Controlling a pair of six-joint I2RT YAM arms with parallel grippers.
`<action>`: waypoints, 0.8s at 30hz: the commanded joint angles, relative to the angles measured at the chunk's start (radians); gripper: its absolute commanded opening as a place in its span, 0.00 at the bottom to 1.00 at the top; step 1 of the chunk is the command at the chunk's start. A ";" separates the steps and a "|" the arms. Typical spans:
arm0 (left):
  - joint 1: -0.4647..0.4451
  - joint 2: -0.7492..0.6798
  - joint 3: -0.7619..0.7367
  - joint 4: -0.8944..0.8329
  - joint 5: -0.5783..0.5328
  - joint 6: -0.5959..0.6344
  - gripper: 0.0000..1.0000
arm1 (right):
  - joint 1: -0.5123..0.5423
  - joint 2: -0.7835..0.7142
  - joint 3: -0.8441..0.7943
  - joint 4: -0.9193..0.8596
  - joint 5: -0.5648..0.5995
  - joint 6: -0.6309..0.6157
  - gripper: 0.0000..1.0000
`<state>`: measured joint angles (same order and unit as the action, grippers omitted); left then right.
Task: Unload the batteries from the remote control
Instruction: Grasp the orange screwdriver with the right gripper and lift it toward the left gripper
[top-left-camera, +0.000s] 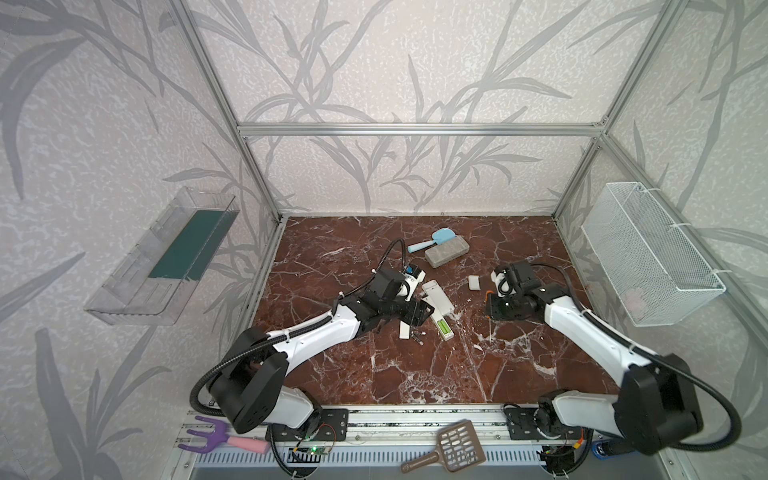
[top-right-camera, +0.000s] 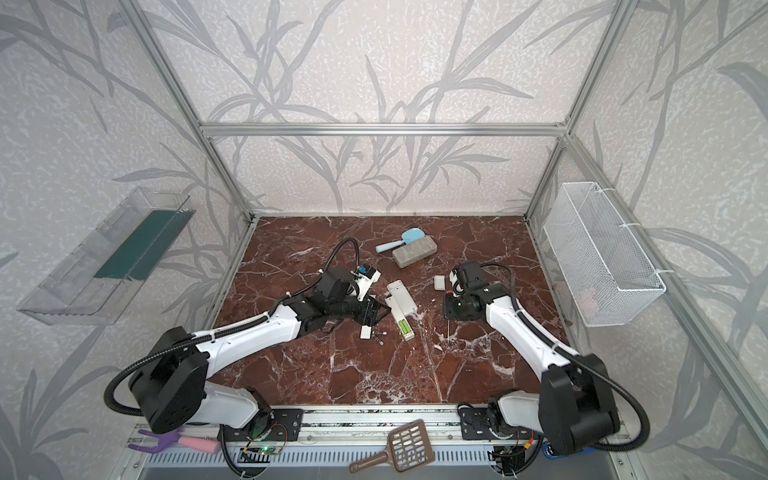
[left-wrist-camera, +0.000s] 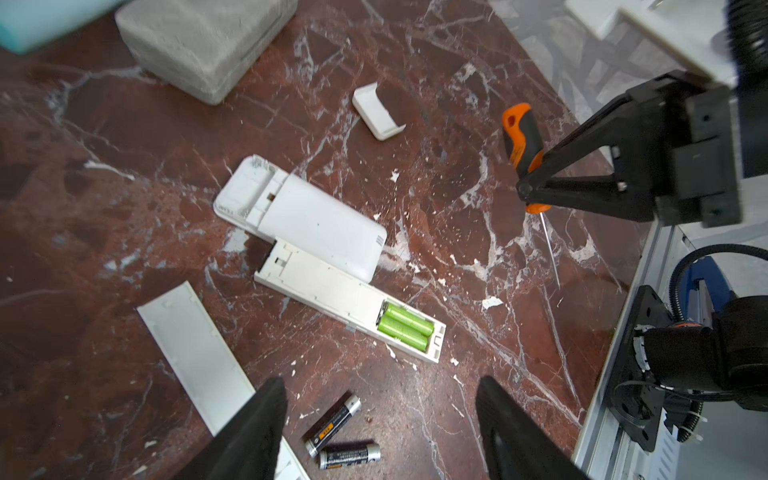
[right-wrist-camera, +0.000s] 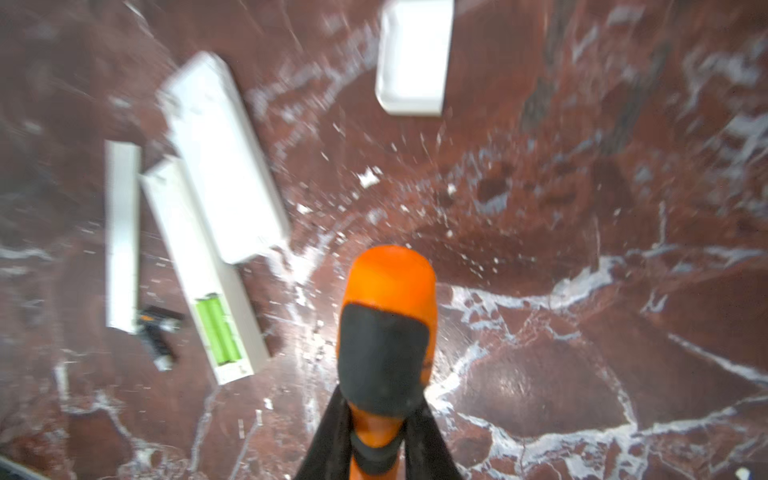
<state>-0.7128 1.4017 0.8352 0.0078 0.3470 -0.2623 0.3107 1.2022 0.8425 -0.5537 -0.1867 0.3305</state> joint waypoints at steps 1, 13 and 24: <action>-0.035 -0.073 -0.009 0.107 -0.053 0.060 0.72 | 0.039 -0.128 -0.027 0.145 -0.077 0.036 0.00; -0.131 -0.071 -0.036 0.399 0.131 0.053 0.65 | 0.142 -0.256 -0.055 0.541 -0.265 0.090 0.00; -0.126 -0.027 -0.037 0.502 0.244 -0.061 0.45 | 0.145 -0.265 -0.115 0.751 -0.406 0.119 0.00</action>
<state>-0.8421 1.3754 0.7975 0.4431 0.5426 -0.2916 0.4519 0.9527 0.7296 0.0967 -0.5350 0.4377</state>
